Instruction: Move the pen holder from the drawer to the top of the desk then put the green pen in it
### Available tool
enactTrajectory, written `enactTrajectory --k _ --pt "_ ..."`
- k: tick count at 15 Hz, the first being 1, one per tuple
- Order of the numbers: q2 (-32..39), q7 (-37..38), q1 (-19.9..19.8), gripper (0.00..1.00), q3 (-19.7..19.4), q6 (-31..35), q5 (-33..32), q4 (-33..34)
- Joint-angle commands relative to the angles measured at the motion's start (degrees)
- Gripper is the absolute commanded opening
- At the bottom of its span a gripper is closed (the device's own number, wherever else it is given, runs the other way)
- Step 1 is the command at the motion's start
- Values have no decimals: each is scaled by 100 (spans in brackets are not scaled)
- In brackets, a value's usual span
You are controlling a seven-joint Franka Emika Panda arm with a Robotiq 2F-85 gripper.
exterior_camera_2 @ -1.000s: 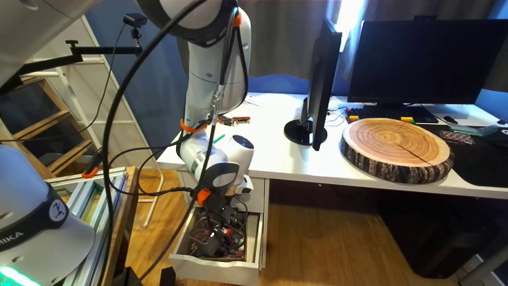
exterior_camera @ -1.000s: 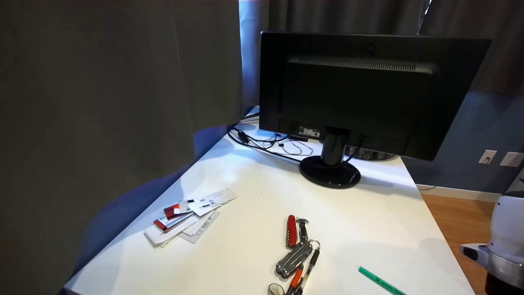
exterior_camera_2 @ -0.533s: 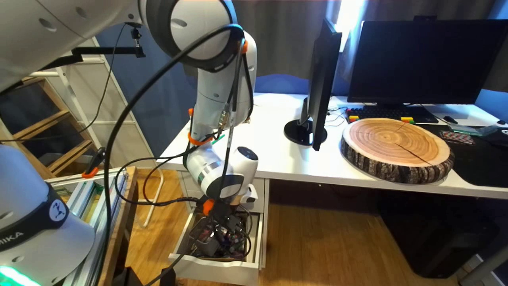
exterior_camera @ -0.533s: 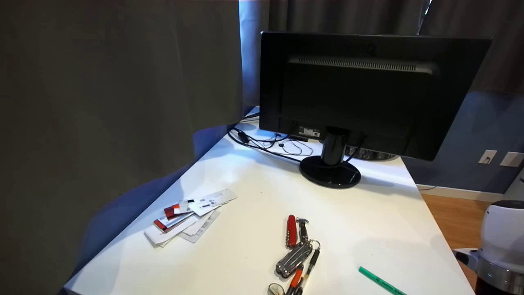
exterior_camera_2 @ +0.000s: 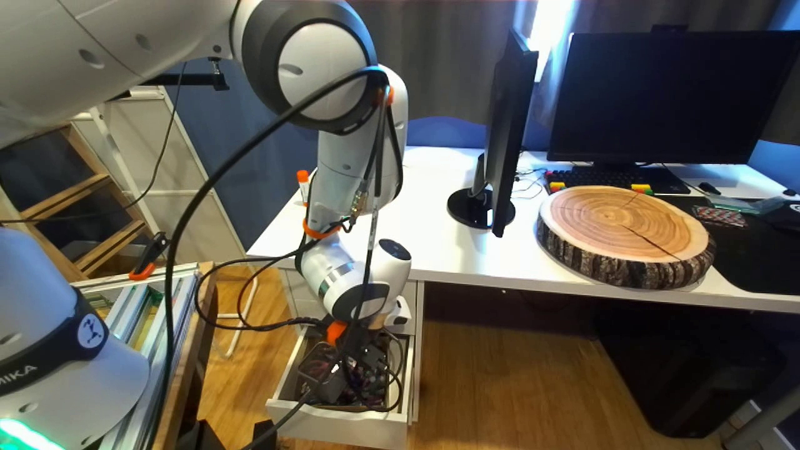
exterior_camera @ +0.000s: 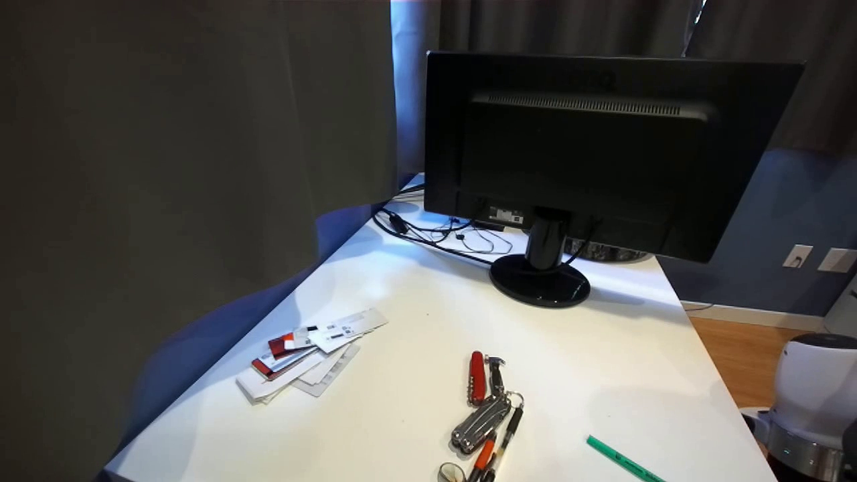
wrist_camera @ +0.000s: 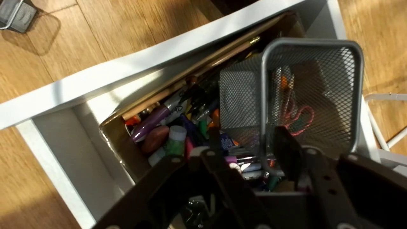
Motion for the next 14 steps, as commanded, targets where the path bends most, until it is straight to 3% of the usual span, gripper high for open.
enactTrajectory --k 1,4,8,14 --pt "195 81 3 16 -48 -6 -150 212" --pt "201 64 -54 0 -45 17 -150 220" --pt "63 65 -48 2 -111 -64 -173 129" --pt "-807 203 137 2 -300 -151 -233 -518"
